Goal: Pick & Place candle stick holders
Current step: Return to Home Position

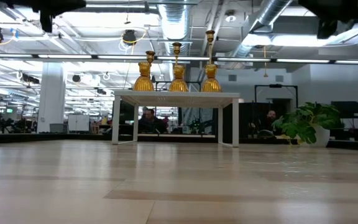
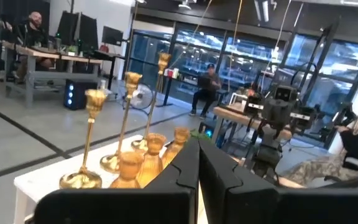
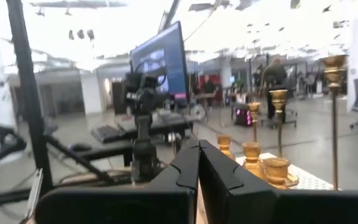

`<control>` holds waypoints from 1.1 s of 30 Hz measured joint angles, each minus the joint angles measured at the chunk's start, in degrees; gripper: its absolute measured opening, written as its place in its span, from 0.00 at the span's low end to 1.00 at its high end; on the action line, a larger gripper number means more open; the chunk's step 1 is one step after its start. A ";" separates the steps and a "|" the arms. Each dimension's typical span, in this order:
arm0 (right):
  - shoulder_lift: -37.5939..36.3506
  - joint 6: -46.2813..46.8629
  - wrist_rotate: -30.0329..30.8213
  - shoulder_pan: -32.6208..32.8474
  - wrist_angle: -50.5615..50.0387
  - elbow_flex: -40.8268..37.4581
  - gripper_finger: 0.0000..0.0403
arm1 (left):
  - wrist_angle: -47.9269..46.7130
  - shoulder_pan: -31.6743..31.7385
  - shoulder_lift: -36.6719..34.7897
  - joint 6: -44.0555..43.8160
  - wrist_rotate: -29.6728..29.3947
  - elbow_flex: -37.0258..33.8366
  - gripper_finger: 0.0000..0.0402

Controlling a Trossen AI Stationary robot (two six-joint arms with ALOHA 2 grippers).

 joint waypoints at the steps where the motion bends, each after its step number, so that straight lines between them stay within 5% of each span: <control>1: -1.88 0.07 0.48 0.00 1.38 -1.88 0.00 | -0.43 0.00 -0.88 0.00 -0.07 -0.51 0.01; 13: -4.63 8.87 1.16 -0.07 17.99 -18.92 0.00 | -0.86 0.02 -4.92 -0.28 0.02 -6.58 0.01; 26: -4.79 10.23 0.25 0.02 7.74 -18.98 0.00 | -0.27 0.02 -5.55 -7.48 3.16 -15.79 0.01; 33: -4.79 10.36 -7.51 0.02 2.75 -19.00 0.00 | 0.03 0.04 -5.57 -7.99 5.49 -18.99 0.01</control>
